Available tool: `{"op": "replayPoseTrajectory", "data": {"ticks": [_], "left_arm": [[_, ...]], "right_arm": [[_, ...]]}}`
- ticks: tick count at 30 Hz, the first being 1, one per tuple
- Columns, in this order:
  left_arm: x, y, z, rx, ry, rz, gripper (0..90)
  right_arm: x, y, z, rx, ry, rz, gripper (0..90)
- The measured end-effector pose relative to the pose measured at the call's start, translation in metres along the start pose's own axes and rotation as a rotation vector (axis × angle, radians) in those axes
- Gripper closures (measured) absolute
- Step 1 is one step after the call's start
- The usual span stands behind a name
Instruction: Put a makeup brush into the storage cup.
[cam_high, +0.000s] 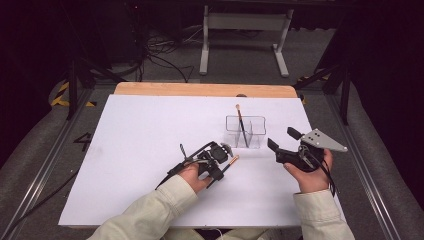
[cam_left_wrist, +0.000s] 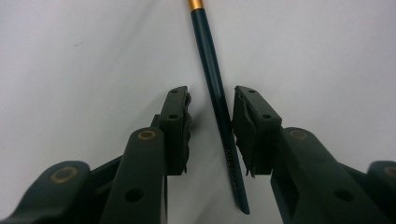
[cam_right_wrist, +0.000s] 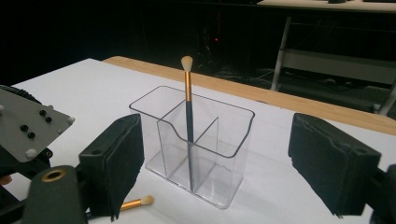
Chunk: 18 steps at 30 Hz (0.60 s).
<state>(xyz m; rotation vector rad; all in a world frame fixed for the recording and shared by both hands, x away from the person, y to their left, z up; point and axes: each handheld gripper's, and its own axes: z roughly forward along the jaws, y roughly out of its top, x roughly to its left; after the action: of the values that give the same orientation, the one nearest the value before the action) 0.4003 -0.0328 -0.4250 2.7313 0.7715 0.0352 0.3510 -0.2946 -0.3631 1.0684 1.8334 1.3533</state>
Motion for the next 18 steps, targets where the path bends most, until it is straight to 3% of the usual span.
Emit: {"op": "replayPoseTrajectory", "data": {"ticks": [10,13,18], "left_arm": [[-0.0052,0.0015,0.0,0.025,0.048,0.037,76.5],[-0.0056,0.0007,0.0002,0.02,0.049,0.039,82.9],[-0.0049,0.0005,0.0002,0.018,0.044,0.042,83.2]], "right_arm": [[-0.0009,0.0004,-0.0013,-0.014,0.009,0.01,18.5],[-0.001,0.0005,-0.0016,-0.015,0.012,0.009,18.4],[-0.0008,0.0004,-0.0011,-0.01,0.016,0.009,18.8]]}}
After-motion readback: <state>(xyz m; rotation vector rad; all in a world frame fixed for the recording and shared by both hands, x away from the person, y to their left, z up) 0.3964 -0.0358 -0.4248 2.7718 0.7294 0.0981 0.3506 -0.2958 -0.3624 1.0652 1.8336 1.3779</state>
